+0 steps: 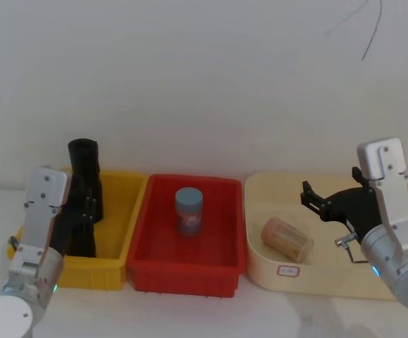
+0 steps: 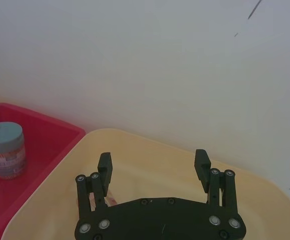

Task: Pick up the garbage bag with the one hand and transfer it to the other hand.

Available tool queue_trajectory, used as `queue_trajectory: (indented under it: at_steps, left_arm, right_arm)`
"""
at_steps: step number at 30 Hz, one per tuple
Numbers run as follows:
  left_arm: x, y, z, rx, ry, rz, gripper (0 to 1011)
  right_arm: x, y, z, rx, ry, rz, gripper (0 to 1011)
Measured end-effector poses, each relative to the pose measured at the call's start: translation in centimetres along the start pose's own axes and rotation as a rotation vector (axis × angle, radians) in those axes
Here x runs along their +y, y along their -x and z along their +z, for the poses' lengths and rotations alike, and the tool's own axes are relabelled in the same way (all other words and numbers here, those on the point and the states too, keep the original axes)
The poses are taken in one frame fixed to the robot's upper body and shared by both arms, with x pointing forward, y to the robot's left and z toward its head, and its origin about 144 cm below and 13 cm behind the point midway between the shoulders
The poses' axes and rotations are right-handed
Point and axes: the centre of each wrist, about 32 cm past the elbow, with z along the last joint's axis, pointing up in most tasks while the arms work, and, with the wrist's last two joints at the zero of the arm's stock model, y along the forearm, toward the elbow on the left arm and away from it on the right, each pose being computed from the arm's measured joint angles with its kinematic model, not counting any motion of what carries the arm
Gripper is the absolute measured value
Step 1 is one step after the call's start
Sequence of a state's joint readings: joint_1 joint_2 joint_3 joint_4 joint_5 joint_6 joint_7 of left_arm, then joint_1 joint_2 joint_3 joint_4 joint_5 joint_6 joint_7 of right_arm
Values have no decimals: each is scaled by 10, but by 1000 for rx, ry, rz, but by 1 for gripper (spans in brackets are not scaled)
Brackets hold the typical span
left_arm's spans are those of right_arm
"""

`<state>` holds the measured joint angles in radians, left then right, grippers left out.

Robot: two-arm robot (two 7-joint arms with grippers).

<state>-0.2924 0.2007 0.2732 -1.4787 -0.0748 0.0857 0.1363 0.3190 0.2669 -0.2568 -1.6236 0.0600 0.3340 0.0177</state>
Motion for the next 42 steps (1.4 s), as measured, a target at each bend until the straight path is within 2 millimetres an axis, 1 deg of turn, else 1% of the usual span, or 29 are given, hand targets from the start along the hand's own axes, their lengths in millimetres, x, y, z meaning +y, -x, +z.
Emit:
queue_trajectory:
  at_steps: [7, 17, 26, 34, 42]
  left_arm:
    - [0, 0, 0, -1, 0, 1, 423]
    - [0, 0, 0, -1, 1, 0, 382]
    - [-2, -1, 4, 3, 11, -10, 382]
    - [-6, -2, 17, 28, 43, -44, 382]
    - [-12, -4, 32, 60, 74, -119, 382]
  right_arm:
    - [0, 0, 0, 0, 0, 0, 1001]
    - [0, 0, 0, 0, 0, 0, 1001]
    - [0, 0, 0, 0, 0, 0, 1001]
    - [0, 0, 0, 0, 0, 0, 1001]
    - [0, 0, 0, 0, 0, 0, 1001]
